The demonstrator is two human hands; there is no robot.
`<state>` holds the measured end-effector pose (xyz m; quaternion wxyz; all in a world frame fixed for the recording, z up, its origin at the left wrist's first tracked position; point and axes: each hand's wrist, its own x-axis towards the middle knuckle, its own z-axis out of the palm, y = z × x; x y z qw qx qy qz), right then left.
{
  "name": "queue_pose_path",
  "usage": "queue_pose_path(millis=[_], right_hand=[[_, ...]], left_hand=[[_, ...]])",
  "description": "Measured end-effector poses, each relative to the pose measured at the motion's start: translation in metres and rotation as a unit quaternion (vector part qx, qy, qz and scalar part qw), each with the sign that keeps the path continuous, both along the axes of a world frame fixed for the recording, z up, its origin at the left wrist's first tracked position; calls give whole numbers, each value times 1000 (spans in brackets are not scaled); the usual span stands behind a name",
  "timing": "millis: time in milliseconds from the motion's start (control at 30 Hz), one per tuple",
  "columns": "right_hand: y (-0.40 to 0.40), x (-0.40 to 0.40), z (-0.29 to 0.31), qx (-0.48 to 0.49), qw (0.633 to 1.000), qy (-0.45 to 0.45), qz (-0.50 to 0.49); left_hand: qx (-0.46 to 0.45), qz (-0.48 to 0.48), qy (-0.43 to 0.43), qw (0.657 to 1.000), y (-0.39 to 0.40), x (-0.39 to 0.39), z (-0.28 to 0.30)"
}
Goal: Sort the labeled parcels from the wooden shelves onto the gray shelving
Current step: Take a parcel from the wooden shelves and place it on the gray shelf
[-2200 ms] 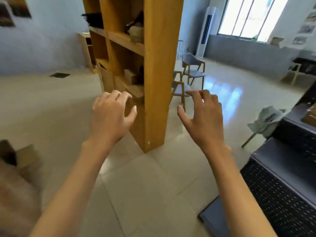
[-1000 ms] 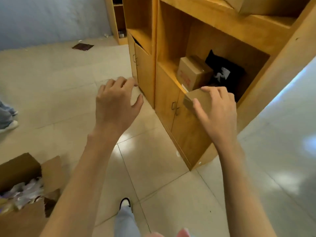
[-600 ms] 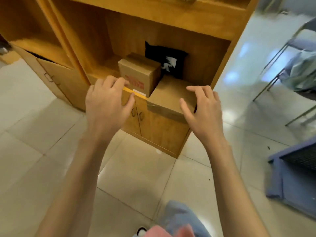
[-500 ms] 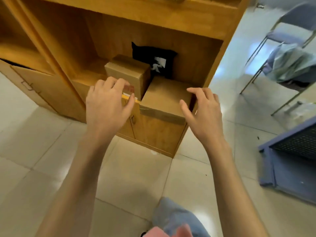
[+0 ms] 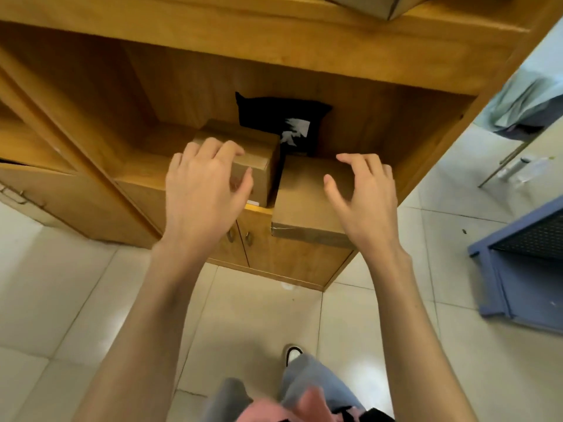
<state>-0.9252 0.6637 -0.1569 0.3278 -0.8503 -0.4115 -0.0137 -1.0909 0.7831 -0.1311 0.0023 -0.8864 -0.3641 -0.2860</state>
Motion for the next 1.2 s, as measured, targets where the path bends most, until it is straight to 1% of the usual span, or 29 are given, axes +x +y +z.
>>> queue_pose_path(millis=[300, 433, 500, 700, 833, 933, 1067, 1133, 1200], right_hand=[[33, -32, -16, -42, 992, -34, -114], [36, -37, -40, -47, 986, -43, -152], [35, -36, -59, -67, 984, -39, -162], [32, -19, -118, -102, 979, -45, -172], [30, 0, -153, -111, 978, -60, -168], [29, 15, -173, -118, 977, -54, -167], [26, 33, -192, -127, 976, -47, -170], [22, 42, -200, -130, 973, -33, -186], [19, 52, -209, -111, 972, -2, -209]], left_hand=[[-3, -136, 14, 991, 71, -5, -35], [-2, -178, 37, 983, 81, 1, -63], [-3, -197, 49, 979, 80, 7, -80], [2, -220, 60, 974, 81, 41, -136], [8, -212, 76, 974, 85, 64, -170], [11, -211, 93, 973, 86, 77, -189], [-45, -197, 116, 972, 83, 90, -209], [-106, -173, 112, 973, 79, 97, -219], [-200, -140, 104, 964, 78, 104, -231]])
